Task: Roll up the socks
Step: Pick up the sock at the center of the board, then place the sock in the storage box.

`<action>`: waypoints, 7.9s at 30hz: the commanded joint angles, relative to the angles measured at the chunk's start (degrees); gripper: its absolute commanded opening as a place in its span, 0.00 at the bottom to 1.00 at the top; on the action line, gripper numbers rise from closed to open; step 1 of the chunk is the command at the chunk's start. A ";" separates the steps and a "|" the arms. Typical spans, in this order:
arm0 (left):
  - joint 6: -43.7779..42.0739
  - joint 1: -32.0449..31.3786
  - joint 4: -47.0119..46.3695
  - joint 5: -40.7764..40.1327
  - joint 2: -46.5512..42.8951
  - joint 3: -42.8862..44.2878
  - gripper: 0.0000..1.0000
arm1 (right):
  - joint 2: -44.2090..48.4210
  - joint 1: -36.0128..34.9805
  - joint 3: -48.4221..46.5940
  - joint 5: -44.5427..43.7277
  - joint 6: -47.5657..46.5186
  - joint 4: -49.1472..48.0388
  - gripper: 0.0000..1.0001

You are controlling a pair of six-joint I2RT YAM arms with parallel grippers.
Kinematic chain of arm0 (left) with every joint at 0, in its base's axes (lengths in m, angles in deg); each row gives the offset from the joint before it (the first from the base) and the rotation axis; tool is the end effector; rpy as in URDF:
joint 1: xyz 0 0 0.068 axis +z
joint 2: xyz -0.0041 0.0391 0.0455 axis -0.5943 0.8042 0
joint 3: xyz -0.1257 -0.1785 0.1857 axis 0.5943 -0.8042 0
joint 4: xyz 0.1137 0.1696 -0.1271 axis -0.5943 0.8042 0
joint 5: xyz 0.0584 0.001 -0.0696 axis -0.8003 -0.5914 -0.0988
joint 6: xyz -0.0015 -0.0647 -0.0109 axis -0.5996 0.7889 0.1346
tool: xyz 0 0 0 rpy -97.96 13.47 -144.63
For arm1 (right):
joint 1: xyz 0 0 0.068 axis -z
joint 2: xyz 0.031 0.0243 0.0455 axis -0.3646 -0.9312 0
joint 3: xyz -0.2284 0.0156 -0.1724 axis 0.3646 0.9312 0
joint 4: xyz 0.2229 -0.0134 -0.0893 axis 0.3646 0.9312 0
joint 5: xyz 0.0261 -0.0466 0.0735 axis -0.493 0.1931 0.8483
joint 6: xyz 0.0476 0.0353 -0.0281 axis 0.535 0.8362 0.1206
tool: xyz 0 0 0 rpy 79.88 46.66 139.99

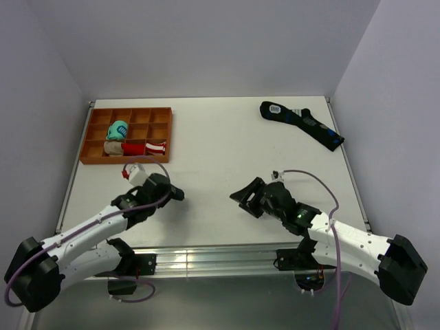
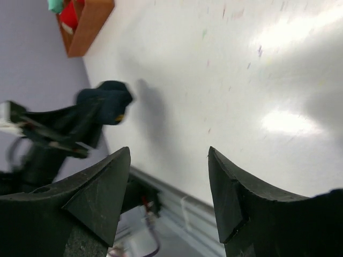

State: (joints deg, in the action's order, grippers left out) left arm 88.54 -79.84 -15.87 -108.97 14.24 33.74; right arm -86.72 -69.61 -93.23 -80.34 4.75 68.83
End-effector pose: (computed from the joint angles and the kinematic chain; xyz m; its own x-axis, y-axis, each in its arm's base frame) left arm 0.1374 -0.0980 0.1982 -0.4822 -0.7567 -0.4414 -0.4764 0.6493 -0.5928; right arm 0.1121 0.1209 0.1936 -0.7606 0.6189 -0.1961 0.1941 0.5051 0.8409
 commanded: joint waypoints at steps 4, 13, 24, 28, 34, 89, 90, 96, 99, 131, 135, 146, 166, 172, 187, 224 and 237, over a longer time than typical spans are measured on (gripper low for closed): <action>-16.84 18.89 3.22 4.32 -1.01 12.84 0.00 | 0.62 8.49 -11.34 -1.23 -22.91 10.08 0.67; -25.55 44.40 -3.38 13.74 10.32 26.20 0.00 | -6.59 16.84 -18.65 8.86 -35.16 9.13 0.67; -29.95 62.25 -13.21 24.17 21.04 31.66 0.00 | -14.06 20.89 -21.72 12.56 -43.94 5.26 0.66; -30.91 66.13 -17.16 29.19 27.45 33.59 0.00 | -16.88 22.03 -21.64 13.00 -45.98 3.42 0.66; -28.72 71.23 -25.07 38.42 32.20 32.81 0.00 | -18.55 23.00 -19.18 15.72 -45.63 1.30 0.66; -25.73 74.32 -7.42 23.15 51.72 42.03 0.00 | -19.78 23.00 -18.47 23.37 -46.42 -0.98 0.67; -24.95 74.05 -7.51 22.36 51.46 41.86 0.00 | -19.78 23.09 -18.47 23.37 -46.59 -0.90 0.67; -21.70 71.41 -5.93 15.67 51.72 42.21 0.00 | -20.22 23.00 -18.38 23.55 -46.59 -0.98 0.67; -20.20 70.62 -5.49 13.39 52.16 41.86 0.00 | -20.04 23.09 -18.38 23.55 -46.68 -0.81 0.67; -29.86 69.48 -3.39 17.78 49.18 47.39 0.60 | -21.36 23.00 -18.65 25.13 -46.86 -1.33 0.67; -29.95 69.39 -3.03 17.69 48.30 47.66 0.62 | -21.36 23.00 -18.56 25.30 -46.86 -1.51 0.67; -31.88 69.39 0.40 20.41 46.63 50.47 0.61 | -22.15 23.00 -18.73 26.36 -46.77 -1.86 0.67; -29.16 66.23 2.86 12.33 43.28 48.36 0.56 | -22.94 23.00 -18.65 27.33 -46.68 -2.48 0.67; -27.67 66.05 4.00 9.34 43.55 48.71 0.46 | -23.21 23.00 -18.73 27.59 -46.59 -2.48 0.67; -26.08 65.88 5.32 4.86 48.12 51.44 0.29 | -23.91 23.00 -18.82 27.94 -46.68 -2.48 0.67; -25.55 65.79 2.78 5.38 54.81 51.44 0.25 | -25.32 23.00 -19.17 27.68 -47.12 -2.30 0.67; -27.93 65.79 3.91 9.51 46.89 51.26 0.46 | -25.58 23.00 -19.44 28.82 -47.12 -2.48 0.67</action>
State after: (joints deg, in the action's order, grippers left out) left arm 61.70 -13.98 -11.96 -101.30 64.69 84.62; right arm -112.16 -46.88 -111.44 -52.78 -41.32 68.33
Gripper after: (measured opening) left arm 0.461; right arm 0.670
